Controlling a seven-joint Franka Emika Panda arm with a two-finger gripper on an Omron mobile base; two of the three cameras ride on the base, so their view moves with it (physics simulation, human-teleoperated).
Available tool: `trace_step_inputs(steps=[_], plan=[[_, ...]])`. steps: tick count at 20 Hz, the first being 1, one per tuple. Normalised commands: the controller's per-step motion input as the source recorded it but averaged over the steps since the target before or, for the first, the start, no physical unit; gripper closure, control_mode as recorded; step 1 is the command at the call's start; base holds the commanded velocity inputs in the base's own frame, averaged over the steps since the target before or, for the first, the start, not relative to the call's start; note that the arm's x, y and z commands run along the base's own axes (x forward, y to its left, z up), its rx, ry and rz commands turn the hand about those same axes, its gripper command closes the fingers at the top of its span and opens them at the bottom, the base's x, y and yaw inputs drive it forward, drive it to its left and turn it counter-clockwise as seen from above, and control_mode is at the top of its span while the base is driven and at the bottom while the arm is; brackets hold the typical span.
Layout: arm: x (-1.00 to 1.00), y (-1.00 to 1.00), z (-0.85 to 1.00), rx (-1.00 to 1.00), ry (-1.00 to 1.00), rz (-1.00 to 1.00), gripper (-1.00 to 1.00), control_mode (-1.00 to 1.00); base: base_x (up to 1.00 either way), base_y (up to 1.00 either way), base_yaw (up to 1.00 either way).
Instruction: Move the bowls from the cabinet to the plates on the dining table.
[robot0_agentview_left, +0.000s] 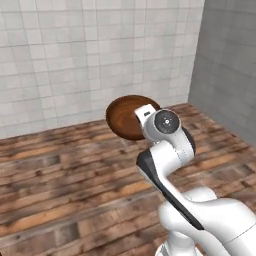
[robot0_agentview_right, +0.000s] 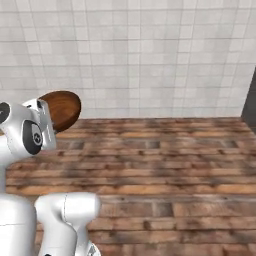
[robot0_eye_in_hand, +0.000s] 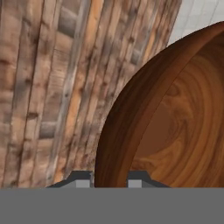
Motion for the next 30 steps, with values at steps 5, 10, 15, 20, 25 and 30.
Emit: trace_step_inputs(steps=[5, 10, 15, 20, 25, 30], plan=[[0.00, 0.00, 0.00, 0.00, 0.00, 0.00, 1.00, 1.00, 1.00, -0.26, 0.33], [0.00, 0.00, 0.00, 0.00, 0.00, 0.00, 1.00, 1.00, 1.00, -0.21, 0.35], [0.00, 0.00, 0.00, 0.00, 0.00, 0.00, 1.00, 1.00, 1.00, -0.03, 0.45], [0.00, 0.00, 0.00, 0.00, 0.00, 0.00, 1.00, 1.00, 1.00, -0.08, 0.52], [0.00, 0.00, 0.00, 0.00, 0.00, 0.00, 1.00, 1.00, 1.00, -0.15, 0.57], [0.00, 0.00, 0.00, 0.00, 0.00, 0.00, 1.00, 1.00, 1.00, -0.15, 0.61]])
